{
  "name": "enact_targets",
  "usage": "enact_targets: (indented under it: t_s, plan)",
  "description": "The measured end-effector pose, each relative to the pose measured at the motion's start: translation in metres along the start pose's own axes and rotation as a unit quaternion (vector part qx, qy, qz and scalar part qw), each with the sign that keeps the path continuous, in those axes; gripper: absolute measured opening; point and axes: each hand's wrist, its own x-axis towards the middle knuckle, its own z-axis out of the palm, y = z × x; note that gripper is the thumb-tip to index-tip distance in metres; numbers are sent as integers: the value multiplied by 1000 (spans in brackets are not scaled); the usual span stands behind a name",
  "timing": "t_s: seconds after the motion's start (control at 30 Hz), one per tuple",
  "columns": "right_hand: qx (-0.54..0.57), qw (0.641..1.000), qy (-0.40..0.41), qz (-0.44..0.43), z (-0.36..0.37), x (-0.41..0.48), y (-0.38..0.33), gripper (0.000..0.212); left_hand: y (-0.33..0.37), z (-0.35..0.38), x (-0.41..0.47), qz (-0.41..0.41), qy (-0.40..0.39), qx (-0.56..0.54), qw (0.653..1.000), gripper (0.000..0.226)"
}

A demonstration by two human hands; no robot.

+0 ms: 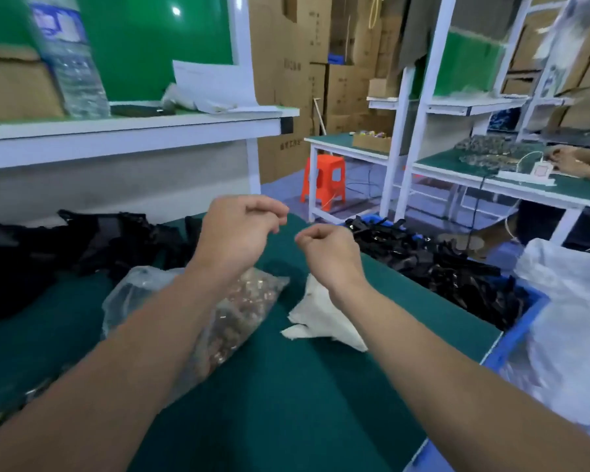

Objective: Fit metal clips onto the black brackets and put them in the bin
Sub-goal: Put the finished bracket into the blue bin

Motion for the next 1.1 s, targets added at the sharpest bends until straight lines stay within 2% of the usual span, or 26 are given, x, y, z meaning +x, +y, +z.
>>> enact_targets:
  t_s: [0.1, 0.23, 0.3, 0.37, 0.43, 0.47, 0.5, 0.57, 0.63, 0.67, 0.73, 0.8, 0.87, 0.93, 1.0, 1.1]
  plan:
    - [-32, 992, -98, -67, 51, -16, -29, 27, -21, -67, -2, -4, 72, 28, 997, 30]
    - [-82, 959, -250, -103, 127, -39, -63, 21, -63, -171, -25, -42, 169, 112, 978, 21]
    - [-102, 944, -290, -118, 164, -48, -78, 19, -88, -220, -47, -92, 188, 171, 963, 24]
    - [-132, 929, -319, -131, 202, -53, -93, 21, -110, -262, -72, -154, 172, 236, 944, 24]
    - [-223, 890, -364, -159, 237, -56, -106, 24, -132, -293, -96, -206, 116, 307, 922, 21]
    - [-293, 856, -387, -176, 255, -57, -110, 17, -143, -302, -109, -227, 93, 328, 912, 19]
    - [-360, 821, -406, -178, 271, -59, -113, 19, -154, -308, -121, -243, 77, 336, 907, 17]
    - [-476, 752, -411, -196, 305, -62, -117, 34, -175, -308, -141, -256, 62, 314, 912, 16]
    - [-509, 730, -412, -195, 333, -61, -111, 27, -193, -300, -154, -248, 56, 311, 916, 25]
    - [-510, 731, -411, -191, 346, -57, -104, 24, -200, -298, -159, -238, 58, 322, 914, 30]
    - [-509, 764, -359, -168, 360, -53, -89, 29, -210, -298, -166, -221, 82, 322, 917, 28]
    - [-506, 794, -299, -154, 367, -50, -72, 19, -215, -300, -168, -201, 103, 316, 921, 17]
    - [-508, 805, -270, -144, 372, -50, -61, 9, -219, -301, -169, -180, 120, 322, 922, 12]
    - [-506, 809, -266, -136, 378, -51, -57, 4, -221, -300, -170, -161, 147, 321, 922, 11]
    - [-513, 804, -274, -126, 381, -54, -56, 10, -223, -302, -171, -159, 176, 308, 921, 15]
    - [-544, 772, -301, -132, 377, -63, -61, 17, -223, -303, -172, -188, 218, 246, 926, 22]
